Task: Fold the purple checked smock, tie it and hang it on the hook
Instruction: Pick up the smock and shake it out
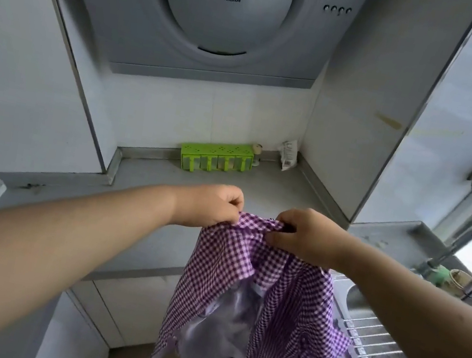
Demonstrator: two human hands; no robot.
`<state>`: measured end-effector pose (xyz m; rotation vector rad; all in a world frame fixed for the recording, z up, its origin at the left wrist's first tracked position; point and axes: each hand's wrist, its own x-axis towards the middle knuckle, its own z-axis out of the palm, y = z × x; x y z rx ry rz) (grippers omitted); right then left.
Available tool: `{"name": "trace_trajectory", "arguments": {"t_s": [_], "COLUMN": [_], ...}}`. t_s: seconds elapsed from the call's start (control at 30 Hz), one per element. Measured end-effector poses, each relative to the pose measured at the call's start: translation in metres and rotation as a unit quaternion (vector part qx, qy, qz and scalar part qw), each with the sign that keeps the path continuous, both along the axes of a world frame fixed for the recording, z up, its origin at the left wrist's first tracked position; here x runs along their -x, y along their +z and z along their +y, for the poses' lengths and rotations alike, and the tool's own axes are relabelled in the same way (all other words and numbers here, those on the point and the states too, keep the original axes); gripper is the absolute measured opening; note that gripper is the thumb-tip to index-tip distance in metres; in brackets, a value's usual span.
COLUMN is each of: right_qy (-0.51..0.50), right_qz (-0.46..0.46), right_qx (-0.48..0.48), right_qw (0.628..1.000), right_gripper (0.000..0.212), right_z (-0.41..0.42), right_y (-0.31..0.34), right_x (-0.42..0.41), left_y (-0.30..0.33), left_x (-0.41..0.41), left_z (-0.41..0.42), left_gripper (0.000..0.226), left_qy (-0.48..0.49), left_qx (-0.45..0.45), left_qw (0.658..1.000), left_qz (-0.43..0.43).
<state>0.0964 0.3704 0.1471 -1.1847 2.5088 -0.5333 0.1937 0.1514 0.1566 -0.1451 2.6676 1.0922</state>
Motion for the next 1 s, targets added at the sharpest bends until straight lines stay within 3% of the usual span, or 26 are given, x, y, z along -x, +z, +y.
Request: {"name": "trace_trajectory", "arguments": {"t_s": [0.1, 0.2, 0.33, 0.4, 0.47, 0.63, 0.7, 0.77, 0.87, 0.93, 1.0], "right_qy": [0.018, 0.047, 0.078, 0.084, 0.079, -0.031, -0.087, -0.106, -0.061, -0.011, 0.058], "right_qz": [-0.006, -0.049, -0.047, -0.032, -0.02, -0.012, -0.006, -0.007, 0.005, 0.013, 0.054], "right_qx": [-0.009, -0.017, -0.039, -0.056, -0.077, -0.074, -0.075, -0.122, -0.238, -0.341, -0.377], "right_qw": [1.0, 0.998, 0.995, 0.994, 0.994, 0.997, 0.993, 0.987, 0.969, 0.94, 0.923], "right_gripper": [0.024, 0.016, 0.013, 0.022, 0.038, 0.098, 0.089, 0.059, 0.042, 0.036, 0.035], "right_z": [0.003, 0.001, -0.002, -0.002, 0.001, 0.015, 0.019, 0.025, 0.035, 0.034, 0.027], "right_y": [0.017, 0.033, 0.044, 0.047, 0.043, 0.02, 0.005, -0.009, -0.042, -0.065, -0.072], "right_x": [0.001, 0.003, 0.005, 0.007, 0.011, 0.025, 0.038, 0.046, 0.042, 0.032, 0.029], "left_y": [-0.002, -0.007, -0.014, -0.015, -0.013, -0.007, -0.009, -0.019, -0.048, -0.065, -0.064], "left_x": [-0.008, -0.012, -0.018, -0.02, -0.021, -0.027, -0.03, -0.034, -0.048, -0.052, -0.048], "left_z": [-0.012, -0.019, -0.019, -0.02, -0.022, -0.039, -0.049, -0.056, -0.056, -0.059, -0.067], "left_gripper": [0.018, 0.011, 0.019, 0.022, 0.023, 0.032, 0.035, 0.029, 0.033, 0.036, 0.034], "left_qy": [-0.027, -0.085, -0.081, -0.057, -0.032, 0.072, 0.073, 0.015, -0.115, -0.131, -0.03], "left_qx": [0.062, 0.091, 0.007, -0.037, -0.016, 0.042, 0.092, 0.169, 0.308, 0.35, 0.328], "left_qw": [0.997, 0.989, 0.994, 0.996, 0.998, 0.997, 0.993, 0.982, 0.908, 0.867, 0.917], "left_qz": [-0.045, -0.081, -0.078, -0.066, -0.048, 0.009, -0.003, -0.08, -0.26, -0.33, -0.226]}}
